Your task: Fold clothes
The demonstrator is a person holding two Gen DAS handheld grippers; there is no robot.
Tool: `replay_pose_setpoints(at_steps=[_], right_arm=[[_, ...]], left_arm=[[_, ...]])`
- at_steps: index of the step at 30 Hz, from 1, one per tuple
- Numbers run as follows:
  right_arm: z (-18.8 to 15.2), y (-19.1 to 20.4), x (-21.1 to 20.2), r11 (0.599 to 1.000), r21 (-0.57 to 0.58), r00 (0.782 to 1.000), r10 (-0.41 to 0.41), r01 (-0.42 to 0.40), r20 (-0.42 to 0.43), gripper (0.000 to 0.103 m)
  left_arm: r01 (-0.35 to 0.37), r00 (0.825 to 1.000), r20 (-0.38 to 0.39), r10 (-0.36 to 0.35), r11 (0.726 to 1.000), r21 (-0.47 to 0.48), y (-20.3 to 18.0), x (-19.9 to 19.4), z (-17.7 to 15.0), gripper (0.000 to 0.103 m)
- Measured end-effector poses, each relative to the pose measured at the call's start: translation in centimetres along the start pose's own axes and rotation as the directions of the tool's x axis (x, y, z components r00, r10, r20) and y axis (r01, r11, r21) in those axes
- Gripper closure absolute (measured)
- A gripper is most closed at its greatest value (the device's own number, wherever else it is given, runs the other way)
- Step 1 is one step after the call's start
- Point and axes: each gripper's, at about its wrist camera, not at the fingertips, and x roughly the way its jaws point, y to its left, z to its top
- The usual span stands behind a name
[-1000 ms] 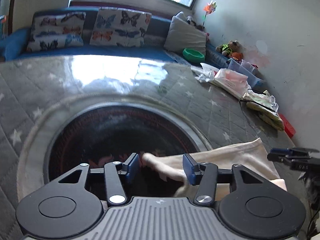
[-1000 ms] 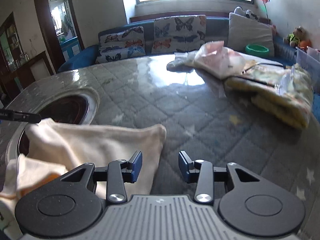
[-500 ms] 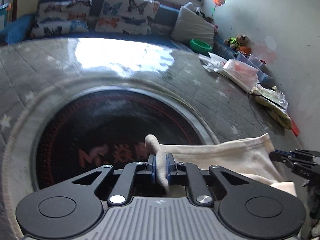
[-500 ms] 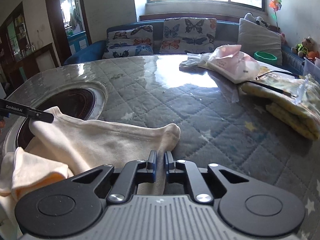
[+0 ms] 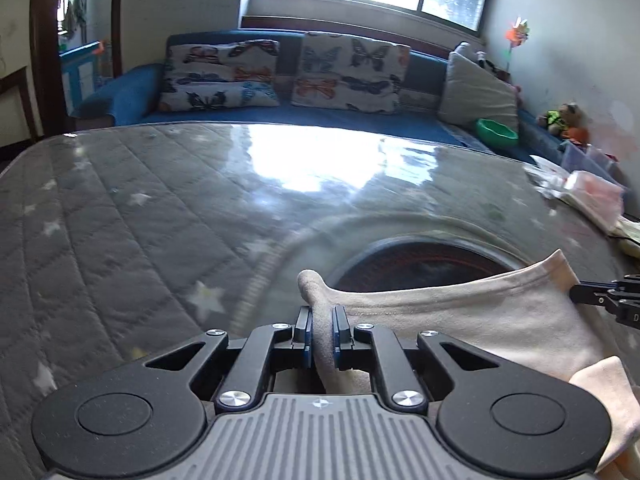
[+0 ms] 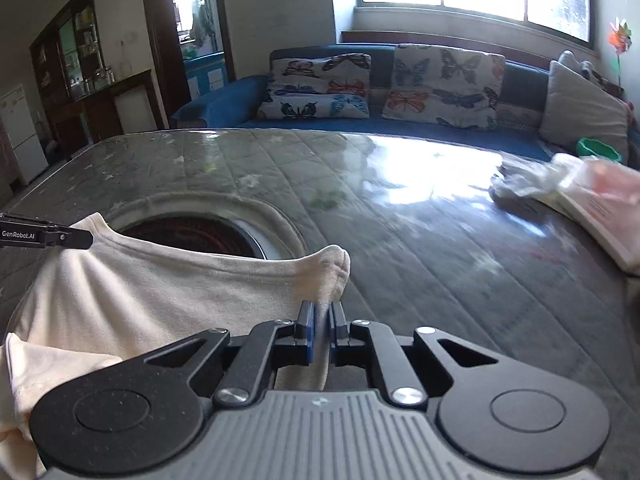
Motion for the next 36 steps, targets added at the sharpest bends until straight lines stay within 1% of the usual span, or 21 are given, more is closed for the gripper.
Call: replay_pose_setpoints(at_steps=[4,6,8,9,10,12,14,17,19,22,23,24,26,28,30,31,32,33,34,35,36], right_arm=[[1.8,1.5,2.3,0.999,-0.042,1.0,-0.019,0.018,-0.003,0.096],[2.1,1.6,2.3,0.999,-0.042,1.0,-0.024,0.024,-0.004,0.096],[2.1,1.7,1.2,0.999,-0.045,1.0,-0.013,0.013,0.013,0.094],[2.0,1.7,0.5,0.999,-0.044,1.0,-0.004,0.005,0.019,0.093],[1.7,1.7,-0.3,0.999,-0.044,1.0,0.006,-0.005,0.024,0.093],[1.1,1.8,-1.9,0.999,-0.046,0.999,0.024,-0.023,0.033,0.093],[0.6,2.2,-3.3,0.998,-0.056,0.999,0.035,-0.033,0.036,0.093],[-0.3,2.9,-5.3,0.997,-0.064,0.998,0.055,-0.052,0.044,0.088],[-0.6,3.4,-6.3,0.996,-0.065,0.997,0.064,-0.061,0.051,0.087],[-1.1,4.4,-8.1,0.994,-0.065,0.994,0.09,-0.086,0.067,0.08],[-1.3,4.7,-8.5,0.994,-0.067,0.993,0.093,-0.088,0.072,0.079],[-1.4,5.0,-8.8,0.994,-0.069,0.993,0.095,-0.09,0.076,0.079],[-1.7,5.3,-9.2,0.994,-0.067,0.992,0.095,-0.089,0.08,0.079],[-2.2,5.5,-9.7,0.994,-0.059,0.993,0.092,-0.087,0.08,0.078],[-2.6,5.7,-10.1,0.995,-0.058,0.993,0.083,-0.078,0.08,0.078],[-2.8,5.8,-10.3,0.996,-0.054,0.993,0.081,-0.076,0.081,0.077],[-2.9,5.9,-10.5,0.996,-0.051,0.994,0.078,-0.074,0.082,0.077],[-2.9,5.9,-10.7,0.996,-0.052,0.994,0.076,-0.072,0.083,0.076],[-3.0,6.0,-10.9,0.996,-0.053,0.994,0.074,-0.07,0.083,0.076],[-3.1,6.2,-11.0,0.996,-0.059,0.994,0.071,-0.067,0.085,0.074],[-3.1,6.4,-11.1,0.996,-0.065,0.994,0.072,-0.066,0.086,0.073]], left_arm=[[-0.079,0.997,0.005,0.079,0.997,0.016,1.0,1.3,1.1,0.088],[-0.101,0.995,0.008,0.101,0.995,0.014,1.1,1.3,1.4,0.077],[-0.097,0.995,0.03,0.097,0.995,0.01,1.1,0.4,1.5,0.07],[-0.083,0.996,0.046,0.083,0.996,0.008,1.0,-0.3,1.4,0.067],[-0.054,0.997,0.063,0.053,0.998,0.011,0.8,-1.2,1.2,0.067],[0.032,0.996,0.084,-0.035,0.999,0.04,-0.3,-3.2,0.6,0.067],[0.126,0.986,0.097,-0.136,0.987,0.102,-2.0,-5.3,-0.6,0.067],[0.242,0.959,0.093,-0.269,0.942,0.233,-4.9,-8.1,-3.0,0.064],[0.289,0.943,0.072,-0.326,0.905,0.314,-6.9,-9.3,-4.5,0.063],[0.277,0.94,0.064,-0.336,0.859,0.431,-9.4,-9.8,-5.9,0.058],[0.27,0.941,0.062,-0.333,0.848,0.455,-10.1,-9.7,-6.1,0.056],[0.262,0.943,0.059,-0.327,0.842,0.472,-10.7,-9.5,-6.3,0.056],[0.248,0.947,0.064,-0.316,0.84,0.483,-11.6,-8.9,-6.2,0.056],[0.26,0.945,0.052,-0.324,0.837,0.482,-12.2,-8.0,-6.1,0.056],[0.252,0.946,0.055,-0.32,0.83,0.497,-12.6,-7.5,-6.4,0.056],[0.25,0.946,0.059,-0.32,0.832,0.495,-12.6,-7.5,-6.5,0.056],[0.252,0.945,0.063,-0.321,0.836,0.487,-12.5,-7.5,-6.6,0.063],[0.253,0.944,0.067,-0.322,0.841,0.479,-12.4,-7.5,-6.6,0.077],[0.254,0.943,0.072,-0.324,0.845,0.47,-12.2,-7.5,-6.7,0.081],[0.259,0.942,0.077,-0.327,0.853,0.454,-11.9,-7.7,-6.6,0.091],[0.26,0.941,0.088,-0.328,0.863,0.434,-11.5,-7.9,-6.6,0.095]])
